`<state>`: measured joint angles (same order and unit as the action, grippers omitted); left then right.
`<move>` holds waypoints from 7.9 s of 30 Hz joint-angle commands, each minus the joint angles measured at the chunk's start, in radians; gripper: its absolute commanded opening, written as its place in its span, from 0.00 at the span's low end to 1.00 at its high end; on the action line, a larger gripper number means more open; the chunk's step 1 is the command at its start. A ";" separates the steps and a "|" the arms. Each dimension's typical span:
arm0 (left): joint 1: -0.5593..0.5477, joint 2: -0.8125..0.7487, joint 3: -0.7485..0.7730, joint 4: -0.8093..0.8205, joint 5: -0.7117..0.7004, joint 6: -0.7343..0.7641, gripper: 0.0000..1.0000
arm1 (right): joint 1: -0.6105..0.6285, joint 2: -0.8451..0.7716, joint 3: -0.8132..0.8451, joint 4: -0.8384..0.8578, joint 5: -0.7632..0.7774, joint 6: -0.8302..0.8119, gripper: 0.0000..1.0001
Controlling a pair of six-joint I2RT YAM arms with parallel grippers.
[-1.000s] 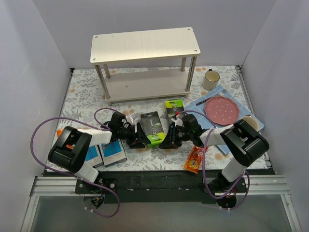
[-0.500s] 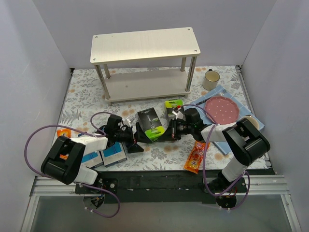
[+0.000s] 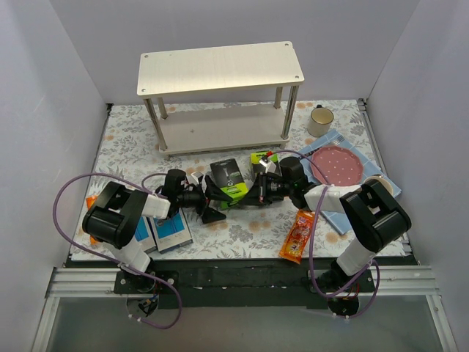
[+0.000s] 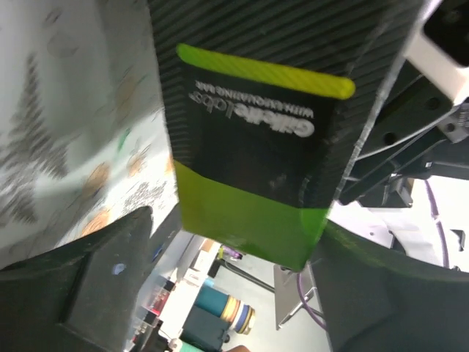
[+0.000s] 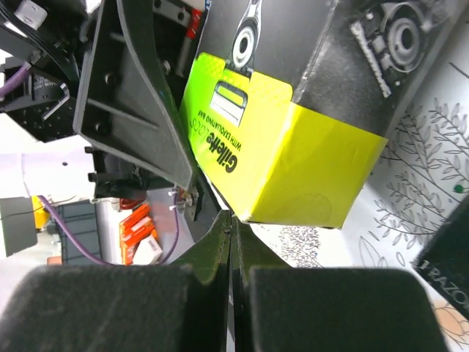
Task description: Place and organize the shaving razors onto the shelf
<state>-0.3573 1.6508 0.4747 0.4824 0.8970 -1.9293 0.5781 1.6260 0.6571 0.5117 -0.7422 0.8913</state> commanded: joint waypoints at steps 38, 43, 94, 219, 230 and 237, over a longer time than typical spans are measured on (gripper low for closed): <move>0.110 -0.261 0.114 -0.134 0.010 0.239 0.13 | 0.146 0.012 0.252 -0.098 -0.069 -0.293 0.01; 0.182 -0.264 0.148 -0.174 0.029 0.265 0.14 | 0.164 0.096 0.344 -0.079 -0.037 -0.281 0.01; 0.583 -0.220 0.286 -0.605 -0.121 0.587 0.38 | 0.219 0.702 0.996 0.131 0.310 -0.150 0.01; 0.371 -0.361 0.137 -0.673 -0.078 0.791 0.60 | -0.279 0.086 0.553 -0.613 0.285 -0.999 0.67; 0.371 -0.361 0.136 -0.694 -0.079 0.823 0.61 | -0.299 0.230 0.570 -0.521 0.116 -0.982 0.71; 0.261 -0.338 0.128 -0.647 0.008 0.796 0.47 | -0.268 0.131 0.397 -0.538 0.090 -0.937 0.66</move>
<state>-0.0124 1.3239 0.5957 -0.1986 0.8261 -1.1378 0.2901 1.8454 1.1641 -0.0364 -0.6003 -0.0799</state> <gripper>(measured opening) 0.526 0.674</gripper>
